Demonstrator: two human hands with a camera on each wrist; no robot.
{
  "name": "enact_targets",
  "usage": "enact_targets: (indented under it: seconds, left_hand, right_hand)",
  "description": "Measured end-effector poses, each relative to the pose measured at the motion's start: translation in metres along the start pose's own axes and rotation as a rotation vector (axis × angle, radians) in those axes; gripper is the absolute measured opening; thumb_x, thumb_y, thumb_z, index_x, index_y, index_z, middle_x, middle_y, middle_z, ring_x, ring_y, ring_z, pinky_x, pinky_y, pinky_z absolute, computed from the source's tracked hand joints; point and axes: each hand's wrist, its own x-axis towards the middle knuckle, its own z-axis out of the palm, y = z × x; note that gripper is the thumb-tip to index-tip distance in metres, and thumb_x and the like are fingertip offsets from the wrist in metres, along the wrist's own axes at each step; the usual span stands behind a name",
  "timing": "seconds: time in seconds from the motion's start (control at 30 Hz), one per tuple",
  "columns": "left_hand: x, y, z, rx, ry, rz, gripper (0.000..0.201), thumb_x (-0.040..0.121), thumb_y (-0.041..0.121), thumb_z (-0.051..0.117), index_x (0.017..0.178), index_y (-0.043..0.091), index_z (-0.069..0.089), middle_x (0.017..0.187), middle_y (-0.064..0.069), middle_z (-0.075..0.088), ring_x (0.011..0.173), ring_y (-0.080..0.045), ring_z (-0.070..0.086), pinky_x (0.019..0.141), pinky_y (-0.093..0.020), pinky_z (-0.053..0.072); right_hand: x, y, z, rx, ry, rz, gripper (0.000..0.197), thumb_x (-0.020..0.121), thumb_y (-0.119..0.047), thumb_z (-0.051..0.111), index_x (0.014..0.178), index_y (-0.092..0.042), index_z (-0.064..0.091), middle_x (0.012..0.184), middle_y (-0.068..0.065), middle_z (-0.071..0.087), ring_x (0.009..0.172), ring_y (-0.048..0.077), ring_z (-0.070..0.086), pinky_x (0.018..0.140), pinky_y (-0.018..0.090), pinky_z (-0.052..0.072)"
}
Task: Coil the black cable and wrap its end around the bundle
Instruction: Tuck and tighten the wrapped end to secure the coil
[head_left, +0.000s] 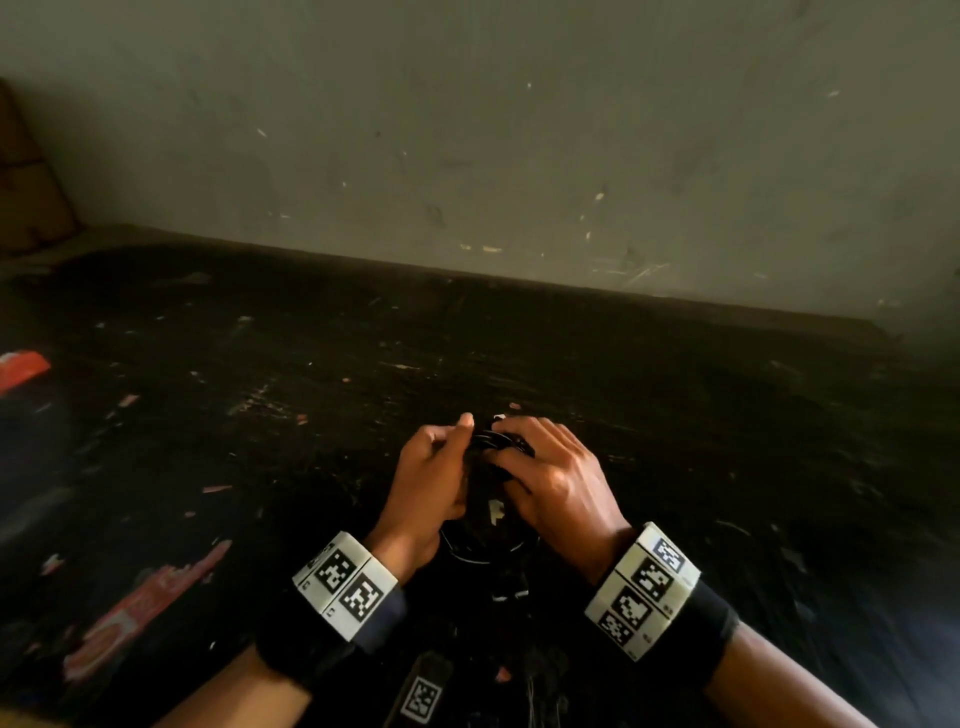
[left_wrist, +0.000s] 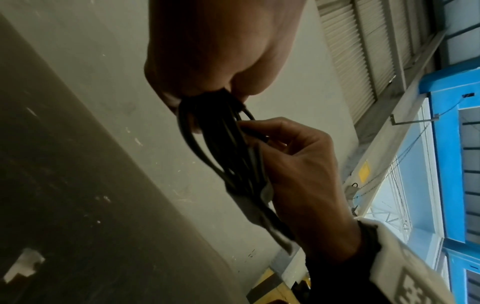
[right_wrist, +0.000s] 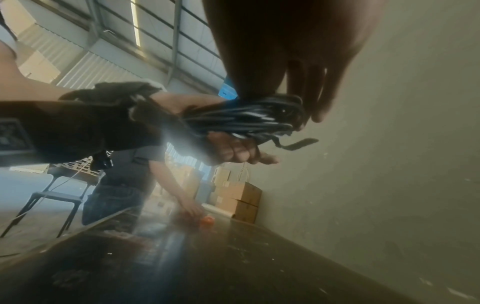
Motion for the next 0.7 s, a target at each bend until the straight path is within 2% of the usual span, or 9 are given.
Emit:
enact_targets:
  seconds: [0.07,0.17,0.27,0.4,0.57,0.7]
  left_hand:
    - [-0.001,0.0,0.001,0.014,-0.052,-0.02,0.032,0.093,0.046,0.049,0.075,0.02,0.057,0.041,0.013,0.046,0.035,0.001,0.043,0.034,-0.013,0.032]
    - [-0.001,-0.001,0.0,0.029,-0.104,-0.076,0.035,0.089,0.05,0.053,0.075,0.019,0.059,0.047,0.009,0.039,0.04,-0.004,0.037,0.037,-0.017,0.028]
    - [0.002,-0.005,0.002,-0.02,-0.138,-0.087,0.029,0.089,0.044,0.056,0.083,0.016,0.064,0.047,0.009,0.038,0.04,-0.005,0.033,0.037,-0.017,0.023]
    - [0.004,-0.007,0.006,-0.092,-0.074,-0.07,0.023,0.091,0.032,0.058,0.072,0.02,0.061,0.05,0.006,0.039,0.042,-0.005,0.035,0.034,-0.016,0.025]
    - [0.004,-0.008,0.01,-0.118,-0.071,-0.003,0.02,0.093,0.026,0.055,0.076,0.016,0.056,0.051,0.006,0.039,0.039,-0.004,0.033,0.034,-0.016,0.025]
    - [0.003,-0.01,0.012,-0.082,-0.101,0.029,0.013,0.094,0.018,0.054,0.083,0.011,0.056,0.052,0.003,0.041,0.034,-0.003,0.033,0.032,-0.016,0.023]
  right_hand:
    - [-0.002,0.002,-0.001,0.006,0.002,-0.029,0.029,0.084,-0.023,0.046,0.095,-0.014,0.07,0.109,0.01,0.067,0.096,0.025,0.066,0.075,0.038,0.057]
    - [-0.002,0.006,-0.002,-0.008,0.01,-0.081,0.028,0.085,-0.021,0.046,0.097,-0.016,0.07,0.108,0.007,0.068,0.095,0.023,0.064,0.076,0.034,0.054]
    - [-0.003,0.012,-0.004,-0.015,0.006,-0.111,0.028,0.082,-0.019,0.047,0.096,-0.017,0.071,0.107,0.006,0.068,0.096,0.023,0.063,0.078,0.033,0.051]
    - [-0.008,0.017,-0.005,-0.01,-0.006,-0.098,0.023,0.081,-0.019,0.054,0.097,-0.019,0.07,0.111,0.006,0.066,0.1,0.022,0.06,0.082,0.032,0.048]
    - [-0.013,0.02,-0.005,0.002,0.085,-0.05,0.018,0.079,-0.014,0.067,0.096,-0.016,0.069,0.106,0.007,0.066,0.096,0.023,0.062,0.079,0.036,0.053]
    - [-0.012,0.017,-0.006,0.025,0.086,-0.079,0.019,0.081,-0.015,0.061,0.098,-0.018,0.069,0.105,0.006,0.064,0.095,0.022,0.06,0.078,0.033,0.05]
